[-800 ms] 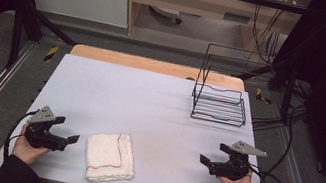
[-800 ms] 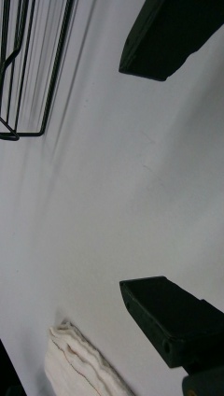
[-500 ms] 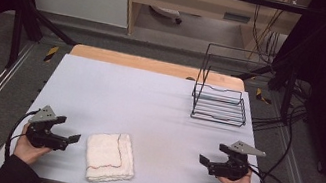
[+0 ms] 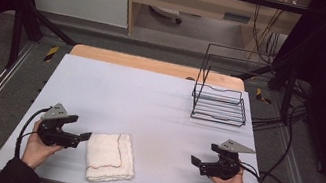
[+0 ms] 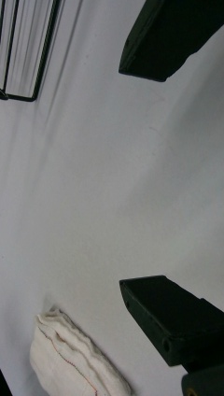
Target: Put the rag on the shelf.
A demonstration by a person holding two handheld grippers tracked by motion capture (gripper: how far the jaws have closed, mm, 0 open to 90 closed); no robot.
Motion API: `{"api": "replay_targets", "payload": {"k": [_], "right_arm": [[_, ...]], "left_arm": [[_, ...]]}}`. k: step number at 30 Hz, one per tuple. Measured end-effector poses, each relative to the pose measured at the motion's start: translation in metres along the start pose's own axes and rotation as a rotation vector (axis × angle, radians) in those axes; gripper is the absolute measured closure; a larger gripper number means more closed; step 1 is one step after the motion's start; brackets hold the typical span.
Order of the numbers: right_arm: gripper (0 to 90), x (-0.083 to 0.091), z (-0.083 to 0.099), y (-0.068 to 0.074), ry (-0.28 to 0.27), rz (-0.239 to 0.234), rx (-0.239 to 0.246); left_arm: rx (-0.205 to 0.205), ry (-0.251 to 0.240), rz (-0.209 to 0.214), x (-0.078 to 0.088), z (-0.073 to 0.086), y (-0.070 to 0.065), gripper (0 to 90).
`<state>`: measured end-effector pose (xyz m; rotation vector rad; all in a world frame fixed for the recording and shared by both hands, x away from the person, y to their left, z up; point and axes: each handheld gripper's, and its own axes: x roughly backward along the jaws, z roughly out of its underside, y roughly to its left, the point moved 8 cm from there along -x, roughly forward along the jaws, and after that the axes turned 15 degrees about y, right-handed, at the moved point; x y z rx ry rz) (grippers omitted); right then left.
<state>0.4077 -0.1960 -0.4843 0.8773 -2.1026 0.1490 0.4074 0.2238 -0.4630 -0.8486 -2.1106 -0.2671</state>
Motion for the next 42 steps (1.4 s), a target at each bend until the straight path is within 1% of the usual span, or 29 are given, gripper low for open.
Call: {"api": "replay_targets", "payload": {"k": [2,5,6,7,8,9,12,13,14,16,19,20,21,24,25,26,28,31,34,36,37,38,39,40,41,42], "right_arm": [[0.9,-0.001,-0.001,0.002,0.0,0.001,0.002],[0.9,-0.003,-0.002,0.005,0.004,-0.004,0.005],[0.9,-0.003,-0.002,0.005,0.004,-0.004,0.005],[0.9,-0.004,-0.002,0.006,0.008,-0.003,0.009],[0.9,-0.004,-0.002,0.006,0.011,-0.006,0.009],[0.9,-0.004,-0.002,0.006,0.011,-0.006,0.009],[1.0,-0.005,-0.002,0.006,0.009,-0.006,0.011],[1.0,-0.005,-0.002,0.006,0.009,-0.006,0.011],[1.0,-0.005,-0.002,0.007,0.008,-0.008,0.009],[1.1,-0.005,-0.002,0.007,0.008,-0.007,0.011],[1.1,-0.005,-0.002,0.007,0.008,-0.011,0.009],[1.1,-0.005,-0.002,0.007,0.008,-0.011,0.009],[1.1,-0.005,-0.002,0.008,0.011,-0.011,0.012],[1.2,-0.006,-0.003,0.01,0.012,-0.016,0.017],[1.1,-0.007,-0.003,0.011,0.012,-0.014,0.019],[1.1,-0.007,-0.003,0.011,0.016,-0.016,0.015],[1.2,-0.008,-0.003,0.012,0.018,-0.018,0.019],[1.3,-0.008,-0.004,0.013,0.017,-0.021,0.019],[1.4,-0.009,-0.005,0.017,0.022,-0.025,0.021],[1.7,-0.012,-0.008,0.024,0.028,-0.034,0.034],[1.8,-0.013,-0.009,0.027,0.031,-0.037,0.034],[2.1,-0.015,-0.01,0.03,0.033,-0.042,0.042],[2.1,-0.015,-0.01,0.03,0.033,-0.042,0.042],[2.2,-0.016,-0.011,0.033,0.035,-0.044,0.045],[2.6,-0.02,-0.013,0.04,0.042,-0.051,0.054],[2.8,-0.021,-0.014,0.044,0.043,-0.057,0.058]], "left_arm": [[-0.014,0.014,0.002,-0.005,-0.006,-0.007,17.2],[-0.037,0.034,0.018,-0.013,-0.016,-0.018,21.4],[-0.043,0.04,0.022,-0.017,-0.02,-0.022,21.4],[-0.053,0.05,0.021,-0.02,-0.023,-0.025,24.2],[-0.063,0.067,0.027,-0.028,-0.028,-0.032,25.7],[-0.063,0.067,0.027,-0.028,-0.028,-0.032,27.1],[-0.068,0.095,0.057,-0.043,-0.036,-0.042,31.3],[-0.077,0.106,0.065,-0.047,-0.038,-0.045,31.3],[-0.083,0.118,0.068,-0.052,-0.04,-0.047,33.9],[-0.091,0.141,0.091,-0.061,-0.043,-0.053,35.4],[-0.089,0.183,0.115,-0.074,-0.045,-0.056,41.3],[-0.088,0.193,0.12,-0.077,-0.045,-0.057,41.3],[-0.087,0.203,0.124,-0.079,-0.045,-0.057,45.1],[-0.076,0.225,0.129,-0.087,-0.045,-0.058,48.6],[-0.079,0.236,0.13,-0.089,-0.045,-0.058,50.6],[-0.076,0.239,0.138,-0.092,-0.044,-0.059,52.2],[-0.073,0.255,0.145,-0.095,-0.043,-0.06,53.8],[-0.07,0.265,0.153,-0.095,-0.042,-0.06,55.6],[-0.085,0.28,0.139,-0.095,-0.042,-0.061,57.9],[-0.079,0.292,0.14,-0.094,-0.042,-0.063,62.0],[-0.076,0.296,0.141,-0.094,-0.042,-0.063,66.4],[-0.07,0.301,0.155,-0.094,-0.041,-0.064,70.9],[-0.065,0.302,0.164,-0.093,-0.041,-0.064,70.9],[-0.064,0.301,0.165,-0.093,-0.041,-0.065,72.9],[-0.074,0.298,0.163,-0.092,-0.041,-0.065,76.1],[-0.074,0.298,0.163,-0.092,-0.041,-0.065,77.1]]}}
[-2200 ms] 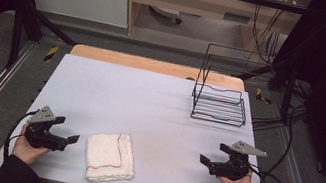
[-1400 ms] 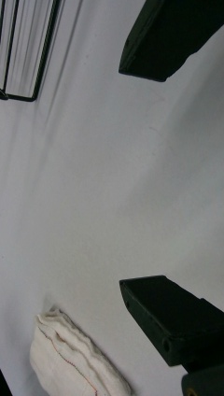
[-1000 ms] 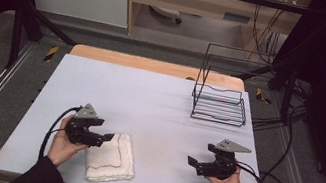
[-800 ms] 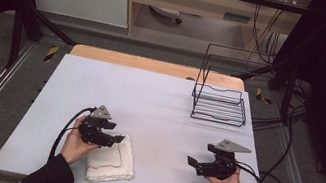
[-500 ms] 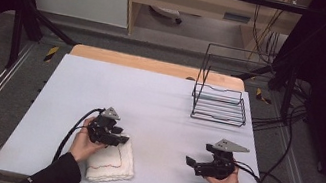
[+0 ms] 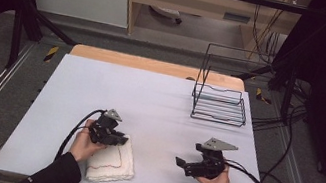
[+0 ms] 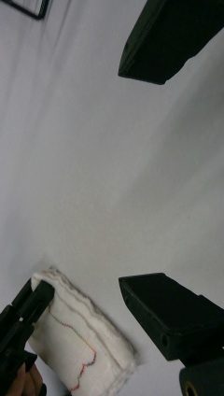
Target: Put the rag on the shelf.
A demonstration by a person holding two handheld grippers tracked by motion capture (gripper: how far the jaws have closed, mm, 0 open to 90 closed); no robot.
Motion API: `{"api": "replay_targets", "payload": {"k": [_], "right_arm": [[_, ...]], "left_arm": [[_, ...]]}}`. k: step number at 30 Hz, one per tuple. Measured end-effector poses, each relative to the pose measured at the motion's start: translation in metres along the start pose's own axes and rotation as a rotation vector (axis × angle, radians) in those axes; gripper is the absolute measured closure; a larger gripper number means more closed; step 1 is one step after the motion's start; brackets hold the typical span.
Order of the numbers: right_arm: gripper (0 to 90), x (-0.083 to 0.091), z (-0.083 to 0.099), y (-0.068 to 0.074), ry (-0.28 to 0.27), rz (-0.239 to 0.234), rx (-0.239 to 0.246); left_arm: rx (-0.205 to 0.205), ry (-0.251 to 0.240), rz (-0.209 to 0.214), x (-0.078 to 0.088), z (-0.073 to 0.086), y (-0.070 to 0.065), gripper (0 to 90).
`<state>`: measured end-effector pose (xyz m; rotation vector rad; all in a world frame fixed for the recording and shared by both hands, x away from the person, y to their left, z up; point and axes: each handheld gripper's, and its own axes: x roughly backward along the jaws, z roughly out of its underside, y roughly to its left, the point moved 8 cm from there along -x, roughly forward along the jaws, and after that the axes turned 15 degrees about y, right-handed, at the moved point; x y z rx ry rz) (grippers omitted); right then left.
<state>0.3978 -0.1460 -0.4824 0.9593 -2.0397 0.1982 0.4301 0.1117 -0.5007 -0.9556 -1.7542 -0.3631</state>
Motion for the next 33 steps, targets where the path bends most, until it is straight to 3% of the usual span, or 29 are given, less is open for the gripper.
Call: {"api": "replay_targets", "payload": {"k": [8,14,16,21,25,31,33], "right_arm": [[5.4,-0.019,-0.01,0.026,0.028,-0.045,0.022],[8.0,-0.031,-0.019,0.043,0.022,-0.066,0.016],[11.6,-0.041,-0.027,0.053,0.025,-0.059,0.013],[17.8,-0.056,-0.034,0.07,0.046,-0.051,0.018],[29.0,-0.071,-0.036,0.089,0.063,-0.061,0.032],[36.7,-0.08,-0.037,0.105,0.075,-0.077,0.018],[39.8,-0.084,-0.036,0.109,0.089,-0.061,0.033]], "left_arm": [[0.021,-0.053,-0.035,0.001,-0.003,0.002,80.5],[0.094,-0.11,-0.086,0.003,-0.007,0.014,80.5],[0.115,-0.12,-0.079,0.003,-0.007,0.016,80.4],[0.104,-0.116,-0.089,0.0,-0.006,0.018,80.0],[0.099,-0.115,-0.087,0.0,-0.006,0.018,79.8],[0.1,-0.116,-0.085,0.0,-0.006,0.018,79.8],[0.102,-0.115,-0.086,0.0,-0.006,0.018,79.8]]}}
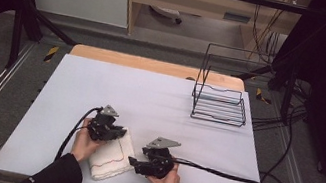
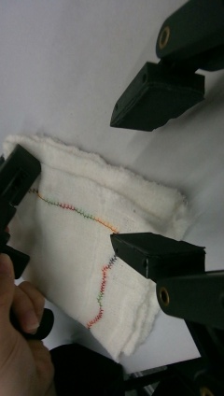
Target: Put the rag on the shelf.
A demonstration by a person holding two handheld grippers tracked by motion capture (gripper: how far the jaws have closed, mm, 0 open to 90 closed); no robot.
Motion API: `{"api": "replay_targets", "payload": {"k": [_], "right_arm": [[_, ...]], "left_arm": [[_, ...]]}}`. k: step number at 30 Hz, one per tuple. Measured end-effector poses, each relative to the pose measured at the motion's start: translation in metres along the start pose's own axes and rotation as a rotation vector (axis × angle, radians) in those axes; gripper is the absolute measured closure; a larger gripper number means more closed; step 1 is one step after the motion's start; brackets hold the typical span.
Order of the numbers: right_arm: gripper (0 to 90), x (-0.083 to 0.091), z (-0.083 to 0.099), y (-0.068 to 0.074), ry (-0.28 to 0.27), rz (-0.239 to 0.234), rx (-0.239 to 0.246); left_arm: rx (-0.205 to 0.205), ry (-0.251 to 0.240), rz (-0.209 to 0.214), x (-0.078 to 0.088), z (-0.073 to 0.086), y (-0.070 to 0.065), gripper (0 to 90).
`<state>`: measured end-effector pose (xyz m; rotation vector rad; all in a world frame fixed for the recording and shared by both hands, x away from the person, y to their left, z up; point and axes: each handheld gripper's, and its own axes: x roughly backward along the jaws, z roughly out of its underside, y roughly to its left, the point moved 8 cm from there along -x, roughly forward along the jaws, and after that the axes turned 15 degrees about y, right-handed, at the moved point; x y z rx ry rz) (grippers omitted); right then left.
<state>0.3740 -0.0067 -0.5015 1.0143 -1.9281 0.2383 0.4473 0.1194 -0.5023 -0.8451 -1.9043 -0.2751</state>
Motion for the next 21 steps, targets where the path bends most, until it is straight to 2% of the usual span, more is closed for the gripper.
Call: {"api": "replay_targets", "payload": {"k": [2,5,9,10,12,13,14,18,21], "right_arm": [[44.9,-0.006,0.001,0.006,0.013,-0.006,-0.003],[52.6,-0.009,0.003,0.01,0.027,-0.007,0.003],[58.0,-0.009,0.005,0.012,0.03,-0.016,-0.02],[61.9,-0.01,0.005,0.013,0.033,-0.022,-0.048],[64.5,-0.01,0.006,0.014,0.031,-0.02,-0.053],[73.4,-0.01,0.006,0.016,0.034,-0.043,-0.064],[76.0,-0.01,0.006,0.017,0.037,-0.051,-0.071],[79.3,-0.009,0.005,0.016,0.037,-0.055,-0.062],[80.2,-0.003,0.001,0.01,0.034,-0.018,-0.048]], "left_arm": [[-0.005,0.0,-0.008,0.0,0.0,0.001,79.8],[0.004,0.001,0.002,0.0,0.0,0.0,79.7],[0.007,-0.001,0.006,0.001,0.0,0.001,79.7],[0.007,0.0,0.004,0.001,0.0,0.001,79.6],[0.012,-0.001,0.008,0.001,0.0,0.001,79.7],[0.014,-0.001,0.011,0.002,0.0,0.001,79.7],[0.012,-0.002,0.013,0.002,0.0,0.001,79.7],[0.014,-0.011,0.01,0.005,-0.001,0.001,79.6],[0.028,-0.028,0.003,0.01,-0.002,0.002,79.6]]}}
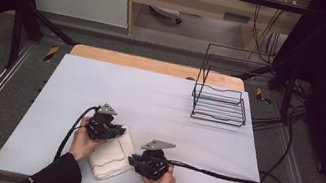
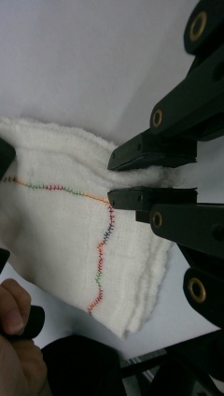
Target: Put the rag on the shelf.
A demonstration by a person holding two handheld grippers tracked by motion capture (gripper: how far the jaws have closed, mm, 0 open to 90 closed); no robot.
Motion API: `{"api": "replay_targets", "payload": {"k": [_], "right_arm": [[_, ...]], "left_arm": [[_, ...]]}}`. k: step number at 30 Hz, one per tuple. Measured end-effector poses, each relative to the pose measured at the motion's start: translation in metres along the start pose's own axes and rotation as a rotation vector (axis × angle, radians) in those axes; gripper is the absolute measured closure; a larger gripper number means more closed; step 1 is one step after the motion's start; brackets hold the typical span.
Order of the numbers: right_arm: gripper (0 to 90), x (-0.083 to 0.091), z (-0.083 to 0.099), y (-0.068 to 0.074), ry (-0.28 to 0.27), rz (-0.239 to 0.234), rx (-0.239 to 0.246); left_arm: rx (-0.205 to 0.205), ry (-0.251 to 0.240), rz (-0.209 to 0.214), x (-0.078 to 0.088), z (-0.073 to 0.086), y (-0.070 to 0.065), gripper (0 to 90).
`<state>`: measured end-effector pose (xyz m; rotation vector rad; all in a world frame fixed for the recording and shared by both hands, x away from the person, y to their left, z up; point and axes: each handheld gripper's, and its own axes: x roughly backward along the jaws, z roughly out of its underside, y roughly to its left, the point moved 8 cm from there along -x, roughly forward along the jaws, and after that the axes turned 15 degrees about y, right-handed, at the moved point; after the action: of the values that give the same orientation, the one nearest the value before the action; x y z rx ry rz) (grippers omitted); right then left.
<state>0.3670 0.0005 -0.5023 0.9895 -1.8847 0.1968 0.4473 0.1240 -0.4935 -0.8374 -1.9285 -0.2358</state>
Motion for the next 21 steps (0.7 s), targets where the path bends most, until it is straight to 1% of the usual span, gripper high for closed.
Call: {"api": "replay_targets", "payload": {"k": [1,4,5,6,7,8,9,10,11,12,13,15,17,18,19,20,21], "right_arm": [[80.2,0.003,-0.002,-0.002,-0.003,0.008,0.007],[80.2,0.011,-0.009,-0.012,-0.014,0.016,0.005],[80.1,0.013,-0.011,-0.017,-0.016,0.02,0.007],[79.9,0.015,-0.013,-0.022,-0.018,0.029,0.004],[79.9,0.016,-0.015,-0.028,-0.018,0.043,0.007],[79.8,0.016,-0.018,-0.034,-0.011,0.054,0.006],[79.8,0.016,-0.021,-0.041,-0.01,0.067,0.007],[79.7,0.016,-0.023,-0.046,-0.009,0.068,-0.004],[79.7,0.015,-0.027,-0.052,-0.018,0.075,0.0],[79.7,0.013,-0.03,-0.057,-0.02,0.081,-0.007],[79.7,0.013,-0.03,-0.057,-0.02,0.081,-0.007],[79.6,0.009,-0.035,-0.064,-0.024,0.086,-0.02],[79.5,0.004,-0.039,-0.069,-0.03,0.093,-0.022],[79.0,-0.002,-0.039,-0.071,-0.027,0.098,-0.035],[78.5,-0.003,-0.039,-0.07,-0.031,0.098,-0.041],[77.2,-0.003,-0.039,-0.07,-0.038,0.104,-0.038],[75.5,-0.002,-0.039,-0.071,-0.042,0.115,-0.037]], "left_arm": [[0.005,-0.008,-0.001,0.002,-0.001,0.001,79.6],[0.031,-0.029,-0.001,0.005,-0.002,0.003,79.6],[0.038,-0.036,0.0,0.006,-0.003,0.003,79.6],[0.057,-0.048,0.0,0.008,-0.003,0.004,79.6],[0.057,-0.048,0.0,0.008,-0.003,0.004,79.6],[0.067,-0.055,0.003,0.009,-0.004,0.004,79.6],[0.078,-0.063,0.002,0.011,-0.004,0.004,79.5],[0.085,-0.067,-0.001,0.012,-0.004,0.004,79.4],[0.095,-0.073,-0.01,0.012,-0.004,0.005,79.2],[0.102,-0.081,-0.017,0.012,-0.005,0.005,78.9],[0.11,-0.085,-0.023,0.013,-0.005,0.006,78.9],[0.122,-0.088,-0.039,0.011,-0.004,0.01,78.3],[0.13,-0.084,-0.044,0.007,-0.003,0.013,77.6],[0.131,-0.08,-0.049,0.005,-0.002,0.015,74.6],[0.134,-0.078,-0.059,0.004,-0.001,0.017,71.0],[0.135,-0.077,-0.058,0.004,0.0,0.019,67.5],[0.124,-0.078,-0.057,0.004,0.0,0.02,63.9]]}}
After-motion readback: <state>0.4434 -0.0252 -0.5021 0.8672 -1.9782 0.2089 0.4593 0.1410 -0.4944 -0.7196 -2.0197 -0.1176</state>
